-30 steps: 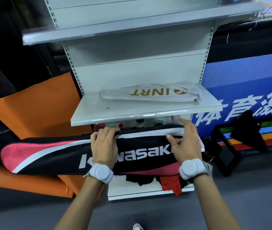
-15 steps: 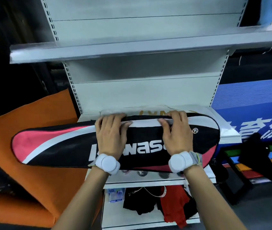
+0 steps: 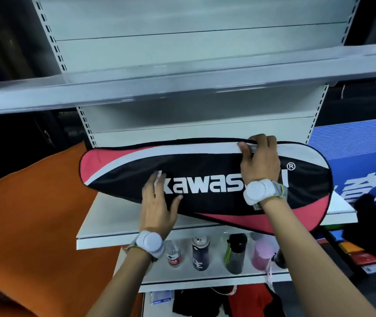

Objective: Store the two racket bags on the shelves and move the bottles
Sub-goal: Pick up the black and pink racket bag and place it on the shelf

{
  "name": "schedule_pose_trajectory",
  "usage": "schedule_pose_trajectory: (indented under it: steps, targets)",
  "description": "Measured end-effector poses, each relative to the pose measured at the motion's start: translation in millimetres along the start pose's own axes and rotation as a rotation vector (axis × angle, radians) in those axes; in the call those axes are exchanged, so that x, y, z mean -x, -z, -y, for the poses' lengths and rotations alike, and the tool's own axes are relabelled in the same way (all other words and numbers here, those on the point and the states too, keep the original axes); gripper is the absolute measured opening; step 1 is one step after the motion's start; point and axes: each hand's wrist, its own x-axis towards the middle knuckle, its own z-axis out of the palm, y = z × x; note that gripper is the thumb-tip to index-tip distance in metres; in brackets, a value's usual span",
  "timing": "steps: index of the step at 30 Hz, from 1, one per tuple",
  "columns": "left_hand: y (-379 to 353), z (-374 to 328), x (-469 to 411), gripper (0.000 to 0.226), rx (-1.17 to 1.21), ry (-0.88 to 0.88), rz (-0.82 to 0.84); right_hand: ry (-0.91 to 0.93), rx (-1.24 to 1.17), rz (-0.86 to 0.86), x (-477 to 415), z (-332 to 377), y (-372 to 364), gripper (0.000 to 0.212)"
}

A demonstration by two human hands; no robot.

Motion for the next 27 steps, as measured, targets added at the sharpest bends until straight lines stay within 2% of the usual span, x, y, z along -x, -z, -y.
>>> schedule_pose_trajectory:
  steps: [4,11,19,24,27]
  targets:
    - [-27.7,6.1,4.2,0.079,-0.01,0.048,0.23,0.014,0.037,0.041,-29.1,-10.6,-26.3,0.033]
    - [-75.9,10.7,-12.5,0.081,-0.076,0.164,0.389,-0.029,0.112,0.228,-74.1,-40.1,-79.0,0.035]
    - [-104.8,7.2,-19.6,0.065,-0.109,0.176,0.361,0.027,0.041,0.509,-82.0,-93.3,-111.3,0.044]
    - [-112.3,2.6,-23.1,0.059,-0.141,0.227,0.343,0.034,0.091,0.71,-64.5,-115.7,-118.6,0.04]
    - [-111.8,-2.0,-25.3,0.057,-0.171,0.233,0.355,0.079,0.07,0.748,-55.4,-122.1,-113.2,0.034]
